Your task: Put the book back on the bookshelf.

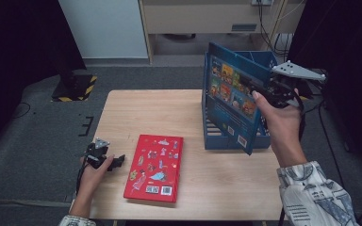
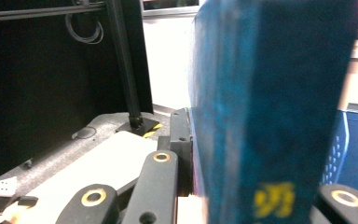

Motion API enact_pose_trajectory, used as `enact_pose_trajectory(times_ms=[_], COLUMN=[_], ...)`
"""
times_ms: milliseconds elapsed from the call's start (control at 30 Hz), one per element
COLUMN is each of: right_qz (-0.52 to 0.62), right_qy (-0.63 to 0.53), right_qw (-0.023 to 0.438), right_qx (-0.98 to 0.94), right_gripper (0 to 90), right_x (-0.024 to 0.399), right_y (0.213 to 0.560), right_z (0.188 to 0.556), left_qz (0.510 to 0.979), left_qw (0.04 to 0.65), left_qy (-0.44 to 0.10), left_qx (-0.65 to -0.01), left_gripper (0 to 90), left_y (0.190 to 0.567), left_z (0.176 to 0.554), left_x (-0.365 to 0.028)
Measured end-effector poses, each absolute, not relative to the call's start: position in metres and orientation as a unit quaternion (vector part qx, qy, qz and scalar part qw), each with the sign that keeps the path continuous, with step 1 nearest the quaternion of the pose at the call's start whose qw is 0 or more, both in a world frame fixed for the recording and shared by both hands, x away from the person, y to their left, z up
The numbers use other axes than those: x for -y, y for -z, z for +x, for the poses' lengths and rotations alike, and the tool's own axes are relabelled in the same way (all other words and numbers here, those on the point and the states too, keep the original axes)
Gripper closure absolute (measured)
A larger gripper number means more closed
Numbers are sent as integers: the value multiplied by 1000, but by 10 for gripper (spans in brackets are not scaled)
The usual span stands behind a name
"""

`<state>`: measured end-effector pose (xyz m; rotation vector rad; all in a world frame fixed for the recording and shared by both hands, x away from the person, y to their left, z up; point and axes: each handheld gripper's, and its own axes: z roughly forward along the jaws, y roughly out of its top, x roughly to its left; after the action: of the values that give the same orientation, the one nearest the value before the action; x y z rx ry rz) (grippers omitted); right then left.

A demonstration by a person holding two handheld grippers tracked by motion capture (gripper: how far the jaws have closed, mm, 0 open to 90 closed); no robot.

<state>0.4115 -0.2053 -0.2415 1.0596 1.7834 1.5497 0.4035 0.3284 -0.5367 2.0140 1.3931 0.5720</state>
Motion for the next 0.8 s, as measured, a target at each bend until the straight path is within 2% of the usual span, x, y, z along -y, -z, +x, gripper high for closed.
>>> enact_pose_trajectory(times_ms=[800], right_qz=[436], right_qy=[-557], right_qw=[295], right_qx=[-642], right_gripper=[820], right_x=[199], right_y=[248], right_z=[448], left_qz=[763], left_qw=[309], left_qy=[-215], left_qx=[-525], left_gripper=[0], left_y=[537], left_z=[404], left_x=[-327])
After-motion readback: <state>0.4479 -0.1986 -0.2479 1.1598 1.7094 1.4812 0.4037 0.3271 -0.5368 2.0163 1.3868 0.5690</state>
